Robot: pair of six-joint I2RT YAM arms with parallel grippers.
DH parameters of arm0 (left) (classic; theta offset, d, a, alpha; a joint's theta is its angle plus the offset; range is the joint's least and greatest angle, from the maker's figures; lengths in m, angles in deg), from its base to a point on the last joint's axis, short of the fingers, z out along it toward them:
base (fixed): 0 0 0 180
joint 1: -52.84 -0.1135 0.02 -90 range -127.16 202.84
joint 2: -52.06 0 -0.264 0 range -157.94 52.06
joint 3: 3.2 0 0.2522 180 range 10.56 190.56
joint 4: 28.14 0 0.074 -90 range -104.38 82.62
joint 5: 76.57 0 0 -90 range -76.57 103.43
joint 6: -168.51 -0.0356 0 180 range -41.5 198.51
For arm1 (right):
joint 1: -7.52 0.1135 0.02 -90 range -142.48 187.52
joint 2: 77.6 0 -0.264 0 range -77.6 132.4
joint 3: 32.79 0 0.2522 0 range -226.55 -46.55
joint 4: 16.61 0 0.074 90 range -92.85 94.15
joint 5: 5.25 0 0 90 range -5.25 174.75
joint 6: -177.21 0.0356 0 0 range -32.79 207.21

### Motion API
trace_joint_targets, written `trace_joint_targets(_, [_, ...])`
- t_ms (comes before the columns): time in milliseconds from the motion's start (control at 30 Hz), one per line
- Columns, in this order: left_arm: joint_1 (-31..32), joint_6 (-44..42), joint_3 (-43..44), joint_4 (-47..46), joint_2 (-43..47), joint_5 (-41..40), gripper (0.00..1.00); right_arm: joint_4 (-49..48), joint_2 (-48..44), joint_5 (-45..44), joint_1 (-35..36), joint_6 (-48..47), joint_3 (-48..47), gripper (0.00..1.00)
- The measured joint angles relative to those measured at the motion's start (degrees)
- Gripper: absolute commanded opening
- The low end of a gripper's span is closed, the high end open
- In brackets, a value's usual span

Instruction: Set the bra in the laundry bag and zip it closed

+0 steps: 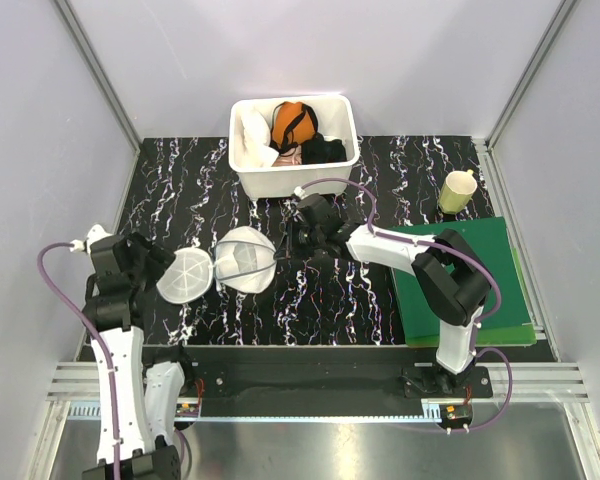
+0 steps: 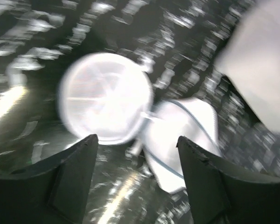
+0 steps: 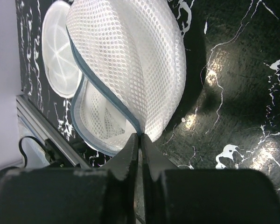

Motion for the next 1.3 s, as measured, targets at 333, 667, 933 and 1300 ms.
trace_joint_targets(333, [8.3, -0.6, -7.3, -13.2, -12.1, 20.7, 0.62, 12.1, -3.9, -5.8, 0.0, -8.5, -7.1, 0.74])
trace_joint_targets(667, [18.7, 2.3, -10.0, -21.0, -14.1, 21.2, 0.66, 16.4, -4.2, -17.6, -8.5, -21.3, -32.0, 1.0])
trace_joint_targets(933, [18.9, -2.3, -7.6, -22.4, -10.3, 25.0, 0.74, 15.8, 19.7, -19.4, -16.5, -24.8, -61.5, 0.99])
trace_joint_targets(1300, [19.0, -6.9, -7.2, -22.6, -9.6, 28.3, 0.75, 14.9, 42.4, -4.9, -14.5, -29.1, -79.4, 1.0])
